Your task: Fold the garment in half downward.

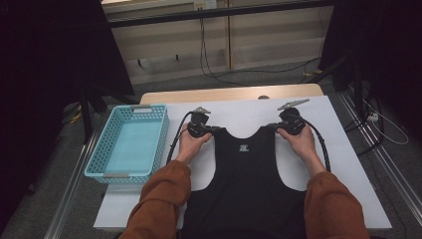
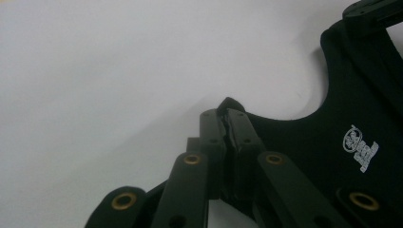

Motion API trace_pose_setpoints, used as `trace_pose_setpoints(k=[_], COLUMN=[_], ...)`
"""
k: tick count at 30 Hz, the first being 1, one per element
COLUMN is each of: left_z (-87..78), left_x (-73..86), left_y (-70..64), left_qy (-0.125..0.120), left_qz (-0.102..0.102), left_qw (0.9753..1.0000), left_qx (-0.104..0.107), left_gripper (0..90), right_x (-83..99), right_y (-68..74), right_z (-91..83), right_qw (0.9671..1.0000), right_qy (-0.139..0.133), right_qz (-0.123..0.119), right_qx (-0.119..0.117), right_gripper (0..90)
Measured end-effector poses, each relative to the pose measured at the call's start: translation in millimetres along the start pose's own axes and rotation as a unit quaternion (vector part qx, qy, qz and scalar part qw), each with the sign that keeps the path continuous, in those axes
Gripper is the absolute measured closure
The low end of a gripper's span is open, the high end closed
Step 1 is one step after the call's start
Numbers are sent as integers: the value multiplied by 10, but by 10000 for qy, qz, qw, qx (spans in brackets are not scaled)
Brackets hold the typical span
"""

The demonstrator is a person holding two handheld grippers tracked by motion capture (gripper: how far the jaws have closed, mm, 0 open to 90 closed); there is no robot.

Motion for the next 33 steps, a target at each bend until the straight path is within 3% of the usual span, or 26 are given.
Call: trace_pose_setpoints(k=[13, 27, 33], left_z=[-225, -452, -487], left_x=[-234, -555, -624], left_y=[-115, -186, -224], left_qy=[-436, -763, -930], left_qz=[170, 411, 327], left_qw=[9989, 9961, 9951], left_qx=[-54, -141, -88], left_gripper=[868, 874, 875], right_x=[-147, -469, -589], right_y=[-41, -7, -13], right_z=[-266, -578, -683], right_qw=[9985, 9952, 9937], right_qy=[-529, -958, -1098], right_qz=[89, -74, -116], right_qx=[47, 173, 209], right_gripper=[884, 884, 884])
Point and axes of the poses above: each handheld gripper's, and its own axes: z roughly forward along the jaws, x roughly out of its underside, y roughly to its left, the point moved 2 cm from there along z, roughly forward along the jaws, and after that the axes turned 5 degrees about x, right-handed, at the moved point
